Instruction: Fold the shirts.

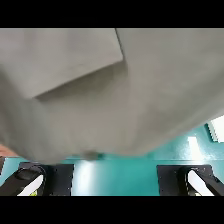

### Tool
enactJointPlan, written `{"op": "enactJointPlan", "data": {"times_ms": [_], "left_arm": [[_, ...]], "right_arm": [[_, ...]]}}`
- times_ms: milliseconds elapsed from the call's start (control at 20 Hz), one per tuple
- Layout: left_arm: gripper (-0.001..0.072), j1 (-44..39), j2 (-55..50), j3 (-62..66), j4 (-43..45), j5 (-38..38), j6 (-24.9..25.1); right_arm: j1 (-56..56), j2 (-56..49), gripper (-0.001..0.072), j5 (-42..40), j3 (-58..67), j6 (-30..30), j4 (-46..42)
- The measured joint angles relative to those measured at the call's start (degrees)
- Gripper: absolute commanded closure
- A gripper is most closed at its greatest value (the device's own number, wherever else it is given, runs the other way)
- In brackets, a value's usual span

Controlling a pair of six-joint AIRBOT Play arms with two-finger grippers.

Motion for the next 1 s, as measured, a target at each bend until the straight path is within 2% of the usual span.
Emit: {"op": "enactJointPlan", "data": {"times_ms": [250, 450, 650, 800, 900, 1000], "left_arm": [[0.0680, 0.0, -11.8, -15.0, 1.3, -2.3, 0.9], [0.0680, 0.5, -25.6, -19.8, 2.2, 0.7, 1.6], [0.0680, 3.8, -36.5, -20.1, 2.1, 9.0, 1.8], [0.0680, 6.9, -40.2, -19.6, 0.0, 13.0, 1.8], [0.0681, 8.6, -41.2, -19.4, -1.3, 12.7, 2.1], [0.0682, 9.6, -41.7, -19.3, -1.9, 8.9, 3.9]], "right_arm": [[1.6, -12.6, 0.0697, 5.2, -10.8, 0.9, -0.8], [4.6, -25.2, 0.0697, 0.7, -18.1, 0.6, -1.1], [6.3, -37.6, 0.0697, -7.0, -15.3, 0.2, -0.5], [6.8, -44.1, 0.0697, -10.5, -9.7, 0.1, -0.2], [7.1, -46.5, 0.0698, -10.8, -7.0, 0.0, -0.2], [7.5, -47.2, 0.0698, -10.0, -6.6, -0.3, -0.6]]}}
